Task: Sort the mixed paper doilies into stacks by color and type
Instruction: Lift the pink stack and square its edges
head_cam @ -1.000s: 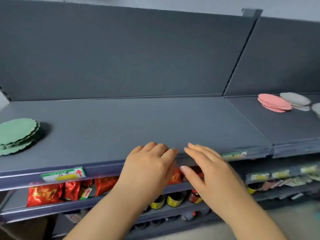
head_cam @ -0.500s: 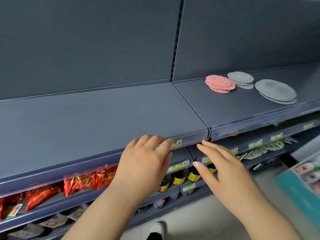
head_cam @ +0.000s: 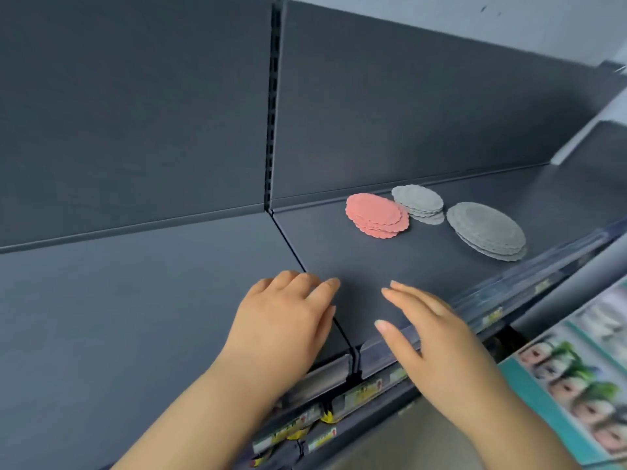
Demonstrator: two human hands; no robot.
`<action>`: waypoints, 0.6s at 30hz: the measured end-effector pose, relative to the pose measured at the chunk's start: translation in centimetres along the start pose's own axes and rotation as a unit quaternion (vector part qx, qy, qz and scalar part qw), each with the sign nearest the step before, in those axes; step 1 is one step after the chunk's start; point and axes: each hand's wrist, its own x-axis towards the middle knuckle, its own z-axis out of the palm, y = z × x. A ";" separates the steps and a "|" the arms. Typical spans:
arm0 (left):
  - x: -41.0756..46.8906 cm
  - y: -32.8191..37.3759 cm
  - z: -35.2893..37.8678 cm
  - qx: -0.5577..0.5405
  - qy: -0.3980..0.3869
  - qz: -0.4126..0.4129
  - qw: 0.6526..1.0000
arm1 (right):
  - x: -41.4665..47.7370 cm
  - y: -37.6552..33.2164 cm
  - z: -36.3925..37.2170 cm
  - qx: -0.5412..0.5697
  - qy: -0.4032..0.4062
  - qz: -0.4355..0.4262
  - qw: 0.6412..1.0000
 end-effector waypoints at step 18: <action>13.5 5.0 7.4 0.072 -0.086 -0.086 0.990 | 17.1 15.8 0.9 0.067 -0.054 -0.092 0.992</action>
